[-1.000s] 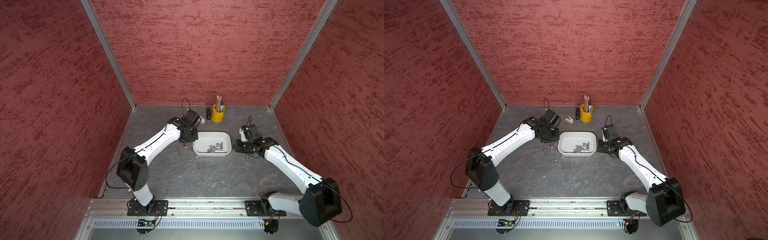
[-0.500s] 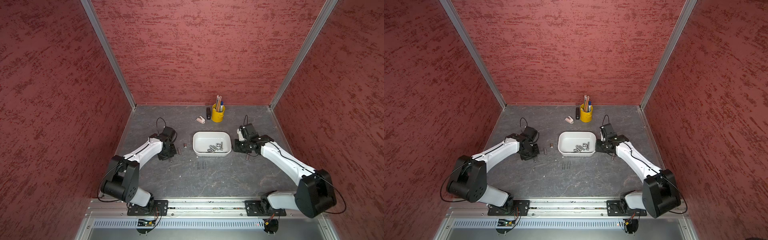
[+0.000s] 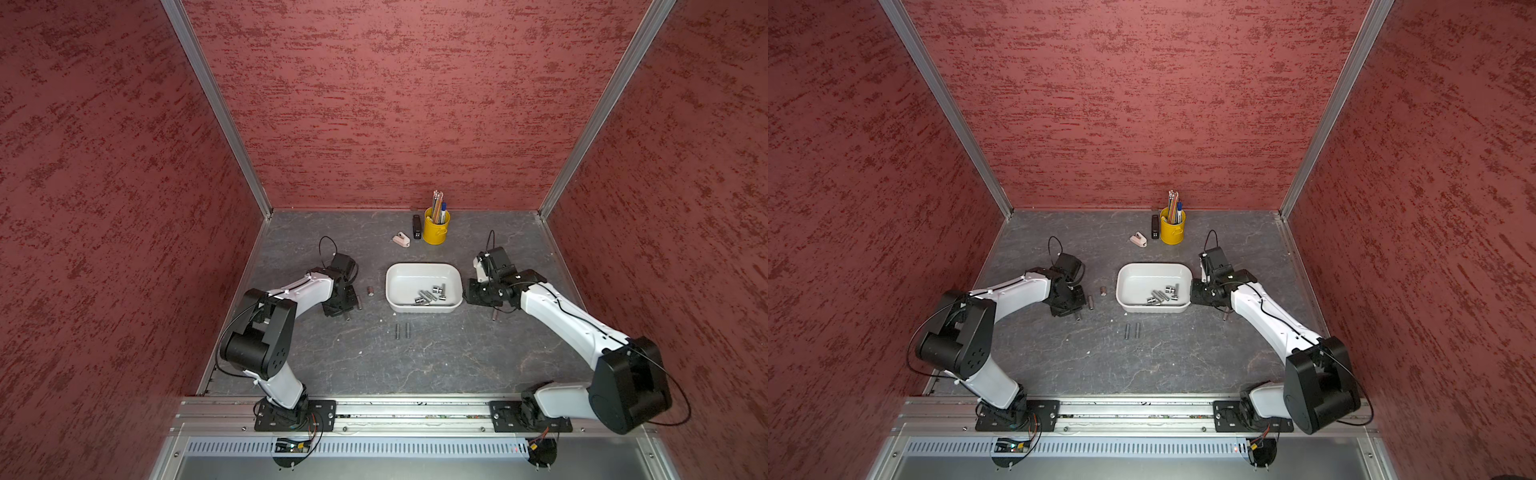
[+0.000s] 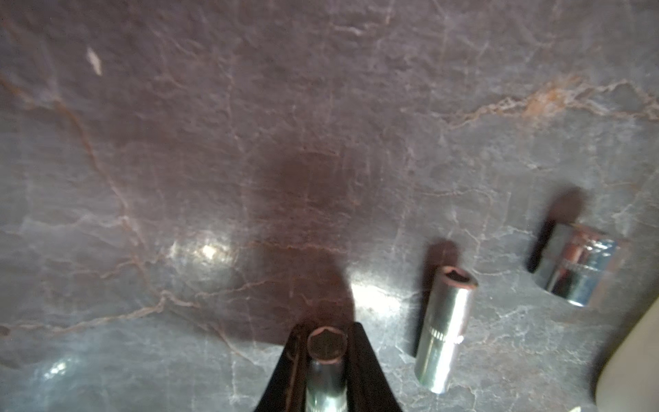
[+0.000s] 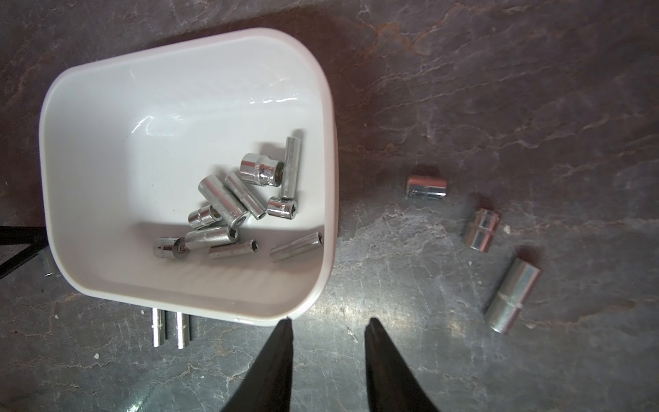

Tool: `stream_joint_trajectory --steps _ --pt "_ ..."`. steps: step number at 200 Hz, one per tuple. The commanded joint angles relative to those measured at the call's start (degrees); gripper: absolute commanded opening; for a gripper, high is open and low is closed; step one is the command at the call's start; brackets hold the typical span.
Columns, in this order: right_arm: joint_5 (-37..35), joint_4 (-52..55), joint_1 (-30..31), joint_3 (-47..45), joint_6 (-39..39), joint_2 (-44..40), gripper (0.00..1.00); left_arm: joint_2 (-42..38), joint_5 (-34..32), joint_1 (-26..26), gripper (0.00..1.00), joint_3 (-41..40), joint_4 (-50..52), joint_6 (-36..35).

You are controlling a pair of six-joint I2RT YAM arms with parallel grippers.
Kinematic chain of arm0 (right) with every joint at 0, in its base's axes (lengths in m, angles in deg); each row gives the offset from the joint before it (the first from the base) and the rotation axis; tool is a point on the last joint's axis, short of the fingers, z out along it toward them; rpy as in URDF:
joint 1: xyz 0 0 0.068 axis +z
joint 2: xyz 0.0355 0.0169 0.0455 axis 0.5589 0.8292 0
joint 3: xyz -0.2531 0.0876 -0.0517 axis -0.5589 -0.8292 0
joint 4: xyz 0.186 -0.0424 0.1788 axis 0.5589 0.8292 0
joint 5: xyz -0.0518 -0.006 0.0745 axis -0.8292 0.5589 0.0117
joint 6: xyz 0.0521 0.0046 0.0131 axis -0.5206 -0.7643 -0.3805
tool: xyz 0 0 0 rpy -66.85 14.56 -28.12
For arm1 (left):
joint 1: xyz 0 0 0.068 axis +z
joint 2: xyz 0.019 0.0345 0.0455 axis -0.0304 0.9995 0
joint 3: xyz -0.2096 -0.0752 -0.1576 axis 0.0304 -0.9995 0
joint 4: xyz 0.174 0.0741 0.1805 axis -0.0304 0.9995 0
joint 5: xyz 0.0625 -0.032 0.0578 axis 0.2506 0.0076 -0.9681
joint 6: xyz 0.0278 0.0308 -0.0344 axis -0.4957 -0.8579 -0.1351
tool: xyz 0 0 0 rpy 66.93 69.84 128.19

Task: Take out the socket from the storage box
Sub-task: Place the socket head at the center of the board, then pick up the socket head from the storage box.

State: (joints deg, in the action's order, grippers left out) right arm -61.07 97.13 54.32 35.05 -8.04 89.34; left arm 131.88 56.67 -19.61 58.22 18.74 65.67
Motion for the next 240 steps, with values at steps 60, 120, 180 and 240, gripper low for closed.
stream_joint_trajectory --steps 60,120,180,240 --pt "1.7 -0.7 -0.3 3.0 0.4 1.1 0.38 -0.5 0.3 -0.3 0.44 0.5 -0.7 -0.4" --pt "5.8 0.6 0.7 8.3 4.1 5.1 0.39 -8.8 0.2 -0.3 0.55 3.3 4.3 -1.4" --pt "2.1 2.7 4.9 19.6 11.7 21.0 0.37 -21.8 3.0 -0.3 0.56 3.9 10.6 -4.8" --pt "1.6 5.3 6.1 29.3 21.1 32.9 0.37 -32.1 7.6 -0.2 0.56 2.0 18.1 -8.3"
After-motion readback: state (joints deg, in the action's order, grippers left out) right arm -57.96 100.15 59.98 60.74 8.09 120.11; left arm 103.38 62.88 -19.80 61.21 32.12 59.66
